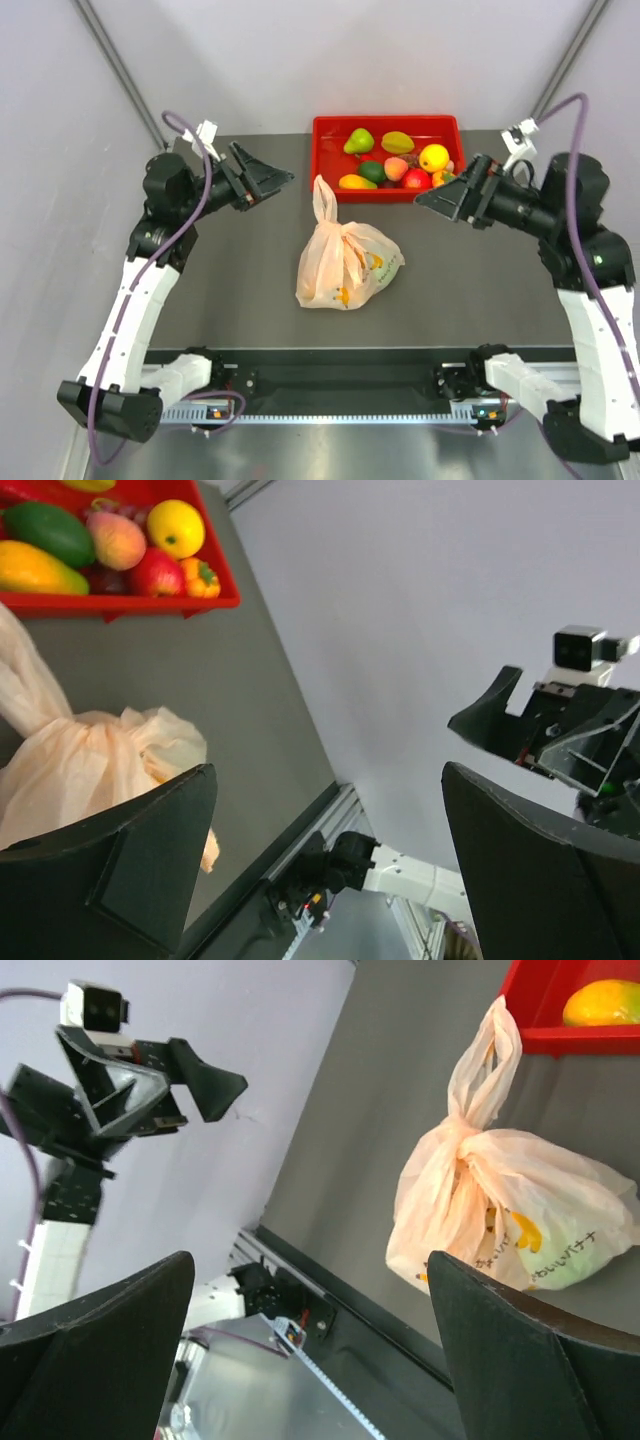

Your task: Untie the knot of the plastic bag and take out the fruit

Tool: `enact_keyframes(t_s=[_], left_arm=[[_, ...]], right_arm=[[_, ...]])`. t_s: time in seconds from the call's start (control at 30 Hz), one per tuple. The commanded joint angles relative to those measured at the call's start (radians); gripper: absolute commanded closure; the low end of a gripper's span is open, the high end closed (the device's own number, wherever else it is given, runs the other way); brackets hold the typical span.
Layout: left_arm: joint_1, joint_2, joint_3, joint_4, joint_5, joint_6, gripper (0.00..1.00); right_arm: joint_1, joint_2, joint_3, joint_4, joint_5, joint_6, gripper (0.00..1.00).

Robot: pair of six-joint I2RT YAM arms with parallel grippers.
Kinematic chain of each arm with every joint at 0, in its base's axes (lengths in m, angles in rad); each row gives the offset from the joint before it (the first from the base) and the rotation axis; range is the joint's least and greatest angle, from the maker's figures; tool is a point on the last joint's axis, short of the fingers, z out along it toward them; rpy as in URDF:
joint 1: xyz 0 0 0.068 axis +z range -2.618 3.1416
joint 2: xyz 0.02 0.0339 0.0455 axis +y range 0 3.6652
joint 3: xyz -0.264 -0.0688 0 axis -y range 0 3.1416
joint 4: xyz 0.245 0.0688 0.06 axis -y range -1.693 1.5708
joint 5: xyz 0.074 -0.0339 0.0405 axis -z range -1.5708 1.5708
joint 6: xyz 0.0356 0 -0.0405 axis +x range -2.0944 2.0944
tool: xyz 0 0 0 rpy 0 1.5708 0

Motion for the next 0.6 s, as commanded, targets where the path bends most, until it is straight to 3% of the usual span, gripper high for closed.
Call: enact_keyframes(t_s=[0.0, 0.03, 0.1, 0.13, 0.2, 0.27, 0.43, 0.57], left_arm=[[-0.064, 0.04, 0.148, -0.298, -0.052, 0.237, 0.01], [-0.096, 0.072, 0.18, -0.437, -0.102, 0.286, 0.01], [-0.219, 0.103, 0.249, -0.519, -0.254, 0.37, 0.01], [-0.26, 0.13, 0.264, -0.55, -0.299, 0.38, 0.01], [-0.361, 0.155, 0.294, -0.607, -0.429, 0.396, 0.01], [-0.391, 0.18, 0.314, -0.638, -0.492, 0.411, 0.01], [-0.402, 0.221, 0.376, -0.754, -0.644, 0.479, 0.01], [-0.43, 0.224, 0.314, -0.774, -0.657, 0.508, 0.03]], right_arm=[[0.01, 0.102, 0.079, -0.092, -0.051, -0.197, 0.0], [0.018, 0.12, 0.115, -0.128, -0.018, -0.289, 0.0], [0.109, 0.192, 0.165, -0.254, 0.109, -0.372, 0.0], [0.165, 0.223, 0.215, -0.294, 0.29, -0.435, 0.0], [0.321, 0.315, 0.254, -0.378, 0.462, -0.461, 0.0], [0.383, 0.381, 0.306, -0.412, 0.652, -0.475, 0.0], [0.443, 0.423, 0.288, -0.367, 0.728, -0.516, 0.0], [0.504, 0.479, 0.194, -0.316, 0.76, -0.546, 0.0]])
